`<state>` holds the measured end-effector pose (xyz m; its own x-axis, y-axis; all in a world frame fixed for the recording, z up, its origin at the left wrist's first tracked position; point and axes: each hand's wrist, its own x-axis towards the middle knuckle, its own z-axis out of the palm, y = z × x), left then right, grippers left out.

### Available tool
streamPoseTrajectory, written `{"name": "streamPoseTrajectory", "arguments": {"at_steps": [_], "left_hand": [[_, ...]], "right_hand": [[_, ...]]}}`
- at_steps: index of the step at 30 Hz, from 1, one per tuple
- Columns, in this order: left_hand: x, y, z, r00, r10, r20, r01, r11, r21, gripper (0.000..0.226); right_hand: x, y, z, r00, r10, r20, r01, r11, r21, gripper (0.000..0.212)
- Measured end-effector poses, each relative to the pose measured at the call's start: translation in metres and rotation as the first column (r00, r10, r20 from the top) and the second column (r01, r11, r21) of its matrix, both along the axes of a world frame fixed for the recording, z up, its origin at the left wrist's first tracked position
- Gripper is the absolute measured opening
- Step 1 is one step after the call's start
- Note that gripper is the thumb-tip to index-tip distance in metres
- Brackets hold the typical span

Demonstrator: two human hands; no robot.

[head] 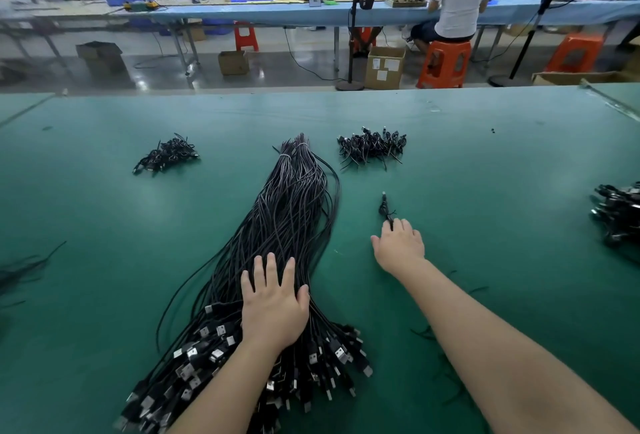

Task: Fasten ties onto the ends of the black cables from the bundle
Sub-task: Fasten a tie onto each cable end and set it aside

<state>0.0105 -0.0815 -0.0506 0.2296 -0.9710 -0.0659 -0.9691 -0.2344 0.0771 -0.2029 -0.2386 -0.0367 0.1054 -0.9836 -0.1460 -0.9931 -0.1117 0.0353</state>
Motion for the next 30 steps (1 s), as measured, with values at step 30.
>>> {"name": "streamPoseTrajectory", "arguments": {"at_steps": [30], "left_hand": [[0.0, -0.006, -0.002, 0.999, 0.022, -0.033, -0.021, 0.999, 0.041, 0.062]], "right_hand": [[0.066, 0.103, 0.042, 0.91, 0.244, 0.334, -0.381, 0.812, 0.443, 0.042]]}}
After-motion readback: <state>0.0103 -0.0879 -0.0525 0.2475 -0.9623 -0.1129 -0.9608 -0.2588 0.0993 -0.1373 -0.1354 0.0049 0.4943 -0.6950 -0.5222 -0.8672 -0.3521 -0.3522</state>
